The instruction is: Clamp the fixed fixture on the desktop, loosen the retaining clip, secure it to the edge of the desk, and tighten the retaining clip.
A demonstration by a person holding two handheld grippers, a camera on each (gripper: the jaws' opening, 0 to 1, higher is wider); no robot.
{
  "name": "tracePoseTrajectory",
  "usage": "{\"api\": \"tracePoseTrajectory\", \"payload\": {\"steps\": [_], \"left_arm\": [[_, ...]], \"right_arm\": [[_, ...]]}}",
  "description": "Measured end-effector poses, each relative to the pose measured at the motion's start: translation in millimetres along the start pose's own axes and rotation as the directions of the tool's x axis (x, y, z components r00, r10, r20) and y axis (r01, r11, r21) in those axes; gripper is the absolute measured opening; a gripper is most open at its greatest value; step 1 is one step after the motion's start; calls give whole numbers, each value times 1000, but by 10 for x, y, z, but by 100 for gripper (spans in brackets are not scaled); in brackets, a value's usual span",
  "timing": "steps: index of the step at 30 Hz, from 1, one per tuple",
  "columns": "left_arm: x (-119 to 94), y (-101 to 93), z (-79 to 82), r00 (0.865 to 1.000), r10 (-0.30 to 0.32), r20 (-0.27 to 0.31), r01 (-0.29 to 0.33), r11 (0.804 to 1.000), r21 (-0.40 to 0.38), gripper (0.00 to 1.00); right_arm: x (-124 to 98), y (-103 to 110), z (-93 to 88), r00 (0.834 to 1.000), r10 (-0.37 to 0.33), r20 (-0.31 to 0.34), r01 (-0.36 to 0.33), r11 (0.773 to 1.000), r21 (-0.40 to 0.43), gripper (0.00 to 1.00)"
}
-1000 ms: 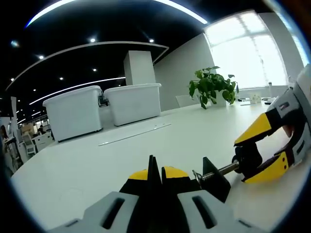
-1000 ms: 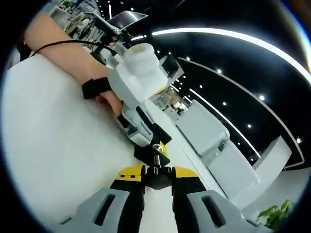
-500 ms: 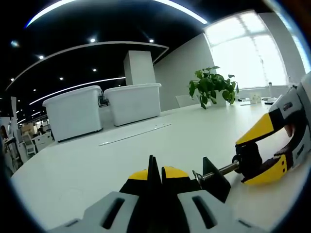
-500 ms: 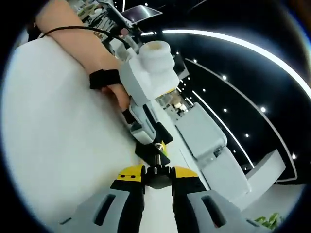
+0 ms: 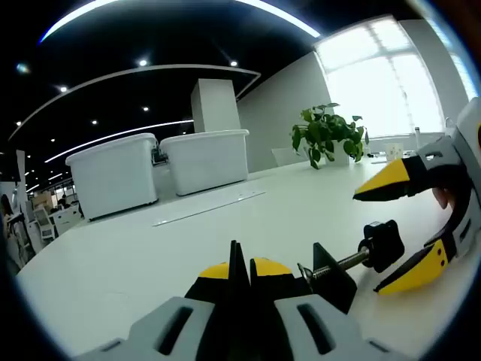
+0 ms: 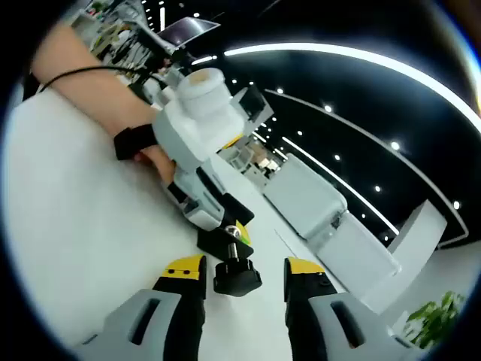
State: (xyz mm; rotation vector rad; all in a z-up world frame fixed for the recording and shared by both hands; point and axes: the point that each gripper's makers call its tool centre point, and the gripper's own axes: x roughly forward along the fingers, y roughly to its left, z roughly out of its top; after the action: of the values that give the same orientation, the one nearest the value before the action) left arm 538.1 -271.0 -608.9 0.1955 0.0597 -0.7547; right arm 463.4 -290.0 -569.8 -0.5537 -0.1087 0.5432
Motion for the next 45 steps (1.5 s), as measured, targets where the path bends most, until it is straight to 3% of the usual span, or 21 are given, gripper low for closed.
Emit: {"api": "tracePoseTrajectory", "payload": {"steps": [1,4,8,10,11,14,16,21,26,35,42,45], "left_arm": [[0,-1,0,1000,1,0,-1,1000,0,8],[2,-4,-1,1000,0,0,0,1000,0,8],[6,-10,-1,1000,-4,1,4,1000,1,8],[5,-12,-1,1000,-5,1,5,1000,1,8],[4,-11,-1,1000,-5,1,5,1000,1,8],[4,-13,-2,1000,-5,1,5,1000,2,8],[3,-12,-3,1000,-4,1,4,1000,1,8],[-5,-13,-2,1000,0,0,0,1000,2,8],[-10,-16,-2,1000,-1,0,1,1000,1,8],[-11,-9,-2,1000,-1,-1,1,1000,0,8],[-12,-6,-1,1000,-1,-1,1,1000,0,8],[-10,-3,-1,1000,-1,-1,1,1000,0,8]], "right_arm": [[-18,-61,33,1000,-6,22,3,992,127,44],[-81,-131,20,1000,-12,29,2,955,298,34],[-94,-95,-59,999,33,30,-43,843,536,32],[-31,-142,-174,999,41,0,-33,812,582,31],[-28,-161,-196,999,36,-10,-23,819,573,31],[-48,-153,-188,999,38,-10,-23,773,635,26],[-8,-159,-229,998,59,-29,-26,757,653,25],[-28,-8,-241,995,91,-48,-38,761,648,23],[-62,48,-223,994,95,-48,-40,756,654,22],[-85,107,-209,994,96,-46,-45,770,636,21],[-95,117,-208,994,95,-49,-47,801,597,21],[-97,123,-198,994,91,-52,-48,834,550,21]]}}
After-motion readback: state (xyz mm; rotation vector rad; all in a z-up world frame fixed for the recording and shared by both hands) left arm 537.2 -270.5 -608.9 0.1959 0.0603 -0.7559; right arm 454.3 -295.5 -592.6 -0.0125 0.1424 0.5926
